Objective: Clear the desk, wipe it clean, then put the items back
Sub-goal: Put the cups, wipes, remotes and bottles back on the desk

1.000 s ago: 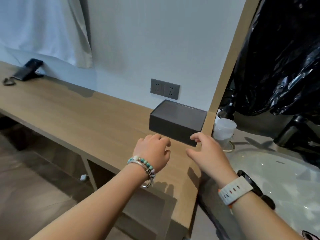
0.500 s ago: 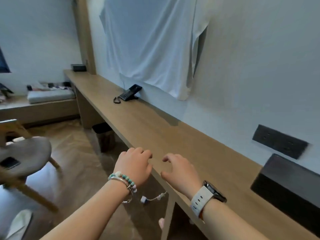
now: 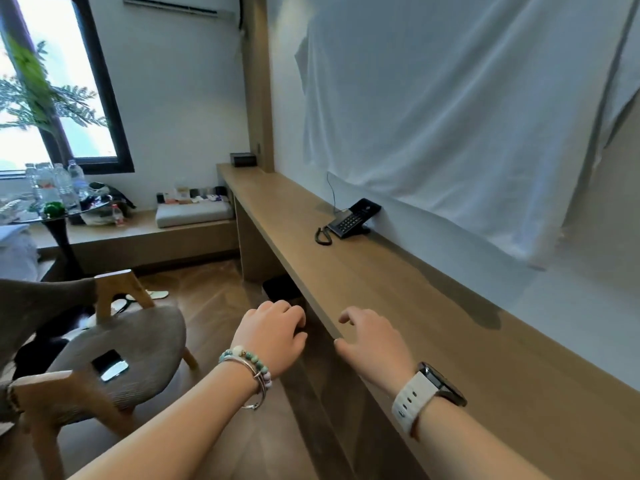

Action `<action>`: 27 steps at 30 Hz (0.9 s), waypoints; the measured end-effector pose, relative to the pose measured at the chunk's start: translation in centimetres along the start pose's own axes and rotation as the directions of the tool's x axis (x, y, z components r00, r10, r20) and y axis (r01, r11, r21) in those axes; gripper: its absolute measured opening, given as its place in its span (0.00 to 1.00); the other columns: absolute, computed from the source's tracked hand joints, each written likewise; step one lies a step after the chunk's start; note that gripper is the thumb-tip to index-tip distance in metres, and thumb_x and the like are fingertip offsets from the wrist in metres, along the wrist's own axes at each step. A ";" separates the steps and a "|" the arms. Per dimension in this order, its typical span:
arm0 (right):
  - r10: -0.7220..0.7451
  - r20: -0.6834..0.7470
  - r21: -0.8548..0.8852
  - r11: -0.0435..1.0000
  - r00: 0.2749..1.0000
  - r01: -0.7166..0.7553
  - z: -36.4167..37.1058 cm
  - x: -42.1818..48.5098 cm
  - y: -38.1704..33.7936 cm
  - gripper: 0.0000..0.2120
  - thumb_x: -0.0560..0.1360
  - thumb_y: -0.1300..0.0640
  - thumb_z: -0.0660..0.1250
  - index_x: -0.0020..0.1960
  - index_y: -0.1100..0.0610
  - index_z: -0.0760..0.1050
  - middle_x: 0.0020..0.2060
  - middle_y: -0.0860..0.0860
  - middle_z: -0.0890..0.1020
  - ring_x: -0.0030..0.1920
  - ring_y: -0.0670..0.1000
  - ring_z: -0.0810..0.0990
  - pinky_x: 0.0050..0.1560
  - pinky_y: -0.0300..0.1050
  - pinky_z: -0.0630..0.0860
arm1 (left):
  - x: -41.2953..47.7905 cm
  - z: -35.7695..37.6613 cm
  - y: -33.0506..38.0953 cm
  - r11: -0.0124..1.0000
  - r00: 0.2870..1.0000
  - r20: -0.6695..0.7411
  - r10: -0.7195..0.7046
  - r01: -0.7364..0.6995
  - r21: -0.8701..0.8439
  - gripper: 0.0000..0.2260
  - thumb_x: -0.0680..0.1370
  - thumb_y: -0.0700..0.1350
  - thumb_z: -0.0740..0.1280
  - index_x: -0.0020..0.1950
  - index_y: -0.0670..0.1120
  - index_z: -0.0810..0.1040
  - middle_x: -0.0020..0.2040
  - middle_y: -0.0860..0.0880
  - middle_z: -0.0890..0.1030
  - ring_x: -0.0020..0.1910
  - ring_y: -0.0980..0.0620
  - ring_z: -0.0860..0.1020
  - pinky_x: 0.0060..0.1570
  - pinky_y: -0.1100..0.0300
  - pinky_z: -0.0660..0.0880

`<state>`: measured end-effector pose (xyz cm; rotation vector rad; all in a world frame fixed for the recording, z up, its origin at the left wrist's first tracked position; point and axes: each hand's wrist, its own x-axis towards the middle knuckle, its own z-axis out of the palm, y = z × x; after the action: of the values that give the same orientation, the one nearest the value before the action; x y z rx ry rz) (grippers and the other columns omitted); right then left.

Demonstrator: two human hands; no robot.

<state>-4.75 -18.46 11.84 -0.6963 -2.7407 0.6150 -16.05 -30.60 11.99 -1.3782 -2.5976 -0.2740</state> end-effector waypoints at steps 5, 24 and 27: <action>-0.050 0.015 0.017 0.999 0.999 0.050 1.8 11.2 1.7 0.17 0.76 0.50 0.62 0.64 0.50 0.69 0.60 0.49 0.74 0.60 0.50 0.73 0.57 0.47 0.73 | 8.6 2.9 -3.9 0.998 0.998 -0.014 -0.061 0.061 0.007 0.13 0.79 0.54 0.57 0.63 0.55 0.70 0.59 0.55 0.73 0.59 0.55 0.70 0.58 0.61 0.66; -0.048 0.141 0.134 0.991 0.989 0.030 14.7 51.6 -2.5 0.16 0.76 0.53 0.63 0.63 0.51 0.70 0.61 0.48 0.72 0.57 0.47 0.73 0.56 0.41 0.72 | 37.7 12.1 -29.9 0.960 0.969 0.045 -0.242 0.246 -0.133 0.14 0.79 0.55 0.57 0.63 0.55 0.70 0.60 0.56 0.73 0.60 0.54 0.70 0.58 0.60 0.66; -0.062 0.157 0.148 0.988 0.986 0.038 17.8 58.6 -6.4 0.15 0.76 0.53 0.63 0.62 0.51 0.70 0.61 0.48 0.72 0.57 0.47 0.73 0.56 0.40 0.71 | 41.5 12.5 -37.2 0.958 0.966 0.054 -0.252 0.257 -0.124 0.14 0.79 0.55 0.57 0.63 0.54 0.70 0.60 0.55 0.73 0.59 0.53 0.70 0.58 0.60 0.66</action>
<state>-63.32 -0.23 6.82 -0.5644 -2.8136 0.8846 -70.75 -14.93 7.57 -1.0916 -2.8347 -0.4661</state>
